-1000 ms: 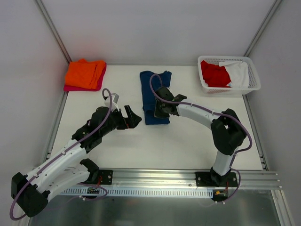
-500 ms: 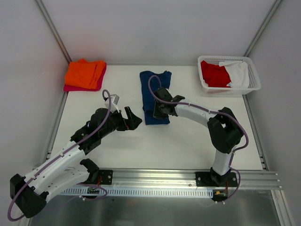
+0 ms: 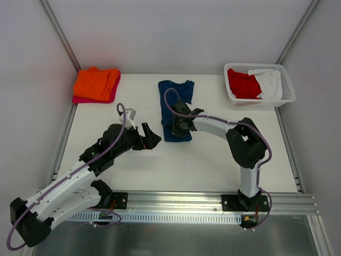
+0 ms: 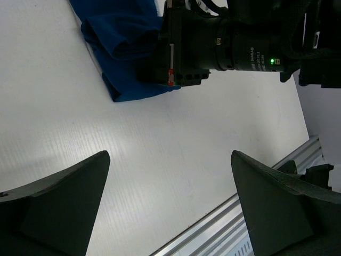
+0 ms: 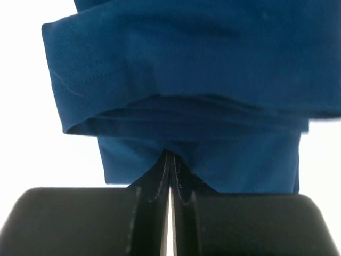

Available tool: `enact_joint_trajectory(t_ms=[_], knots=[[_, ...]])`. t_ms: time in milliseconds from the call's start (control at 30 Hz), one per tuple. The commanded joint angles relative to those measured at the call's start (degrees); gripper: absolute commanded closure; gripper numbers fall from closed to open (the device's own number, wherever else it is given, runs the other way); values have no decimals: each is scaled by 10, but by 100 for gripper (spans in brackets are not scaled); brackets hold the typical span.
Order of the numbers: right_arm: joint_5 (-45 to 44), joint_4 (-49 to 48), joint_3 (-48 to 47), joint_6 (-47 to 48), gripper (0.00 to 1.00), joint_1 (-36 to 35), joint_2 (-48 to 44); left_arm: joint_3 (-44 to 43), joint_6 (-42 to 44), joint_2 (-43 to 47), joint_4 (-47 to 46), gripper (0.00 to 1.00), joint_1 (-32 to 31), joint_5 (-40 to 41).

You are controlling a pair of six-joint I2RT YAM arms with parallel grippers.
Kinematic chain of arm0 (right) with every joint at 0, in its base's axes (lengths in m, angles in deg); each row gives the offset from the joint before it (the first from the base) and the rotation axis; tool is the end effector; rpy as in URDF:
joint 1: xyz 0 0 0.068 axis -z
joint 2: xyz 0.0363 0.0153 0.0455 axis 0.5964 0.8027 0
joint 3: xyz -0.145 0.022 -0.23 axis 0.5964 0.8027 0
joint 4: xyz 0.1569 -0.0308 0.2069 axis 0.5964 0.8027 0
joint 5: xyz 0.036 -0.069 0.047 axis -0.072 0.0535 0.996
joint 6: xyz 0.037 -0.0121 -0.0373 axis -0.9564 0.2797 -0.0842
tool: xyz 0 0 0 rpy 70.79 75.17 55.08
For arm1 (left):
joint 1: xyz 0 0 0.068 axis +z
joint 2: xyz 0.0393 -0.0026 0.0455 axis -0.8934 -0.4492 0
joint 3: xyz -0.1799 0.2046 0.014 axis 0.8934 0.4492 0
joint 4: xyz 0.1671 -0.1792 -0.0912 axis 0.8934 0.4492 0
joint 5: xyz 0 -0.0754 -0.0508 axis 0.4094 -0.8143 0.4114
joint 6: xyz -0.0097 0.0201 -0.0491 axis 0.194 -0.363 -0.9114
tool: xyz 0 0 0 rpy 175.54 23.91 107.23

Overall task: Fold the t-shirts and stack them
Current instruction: Fold the folded rectangular tshirt in 1/3 of the way

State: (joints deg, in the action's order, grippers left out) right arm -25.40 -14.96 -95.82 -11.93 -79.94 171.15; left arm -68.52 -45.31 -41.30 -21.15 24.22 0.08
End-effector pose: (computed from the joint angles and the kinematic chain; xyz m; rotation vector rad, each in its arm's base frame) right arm 0.3017 0.2803 0.1836 -0.3125 2.5530 0.3737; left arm 0.1451 -0.1173 0.2918 0.0333 1.9734 -0.8821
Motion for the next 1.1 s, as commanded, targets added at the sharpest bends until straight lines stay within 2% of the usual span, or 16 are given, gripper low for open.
enact_joint_trajectory(t_ms=[0, 333, 533, 1067], knots=[[9, -8, -42, 7, 100, 3, 20, -13, 2, 7, 0, 1, -8, 14], [10, 38, -113, 19, 100, 5, 20, -16, 2, -10, 0, 1, -15, 26], [0, 41, -100, 26, 100, 11, -5, -15, 1, -16, -1, 1, -16, 29], [12, 26, -67, 20, 100, 23, 0, -15, 0, -20, -1, 1, -20, 36]])
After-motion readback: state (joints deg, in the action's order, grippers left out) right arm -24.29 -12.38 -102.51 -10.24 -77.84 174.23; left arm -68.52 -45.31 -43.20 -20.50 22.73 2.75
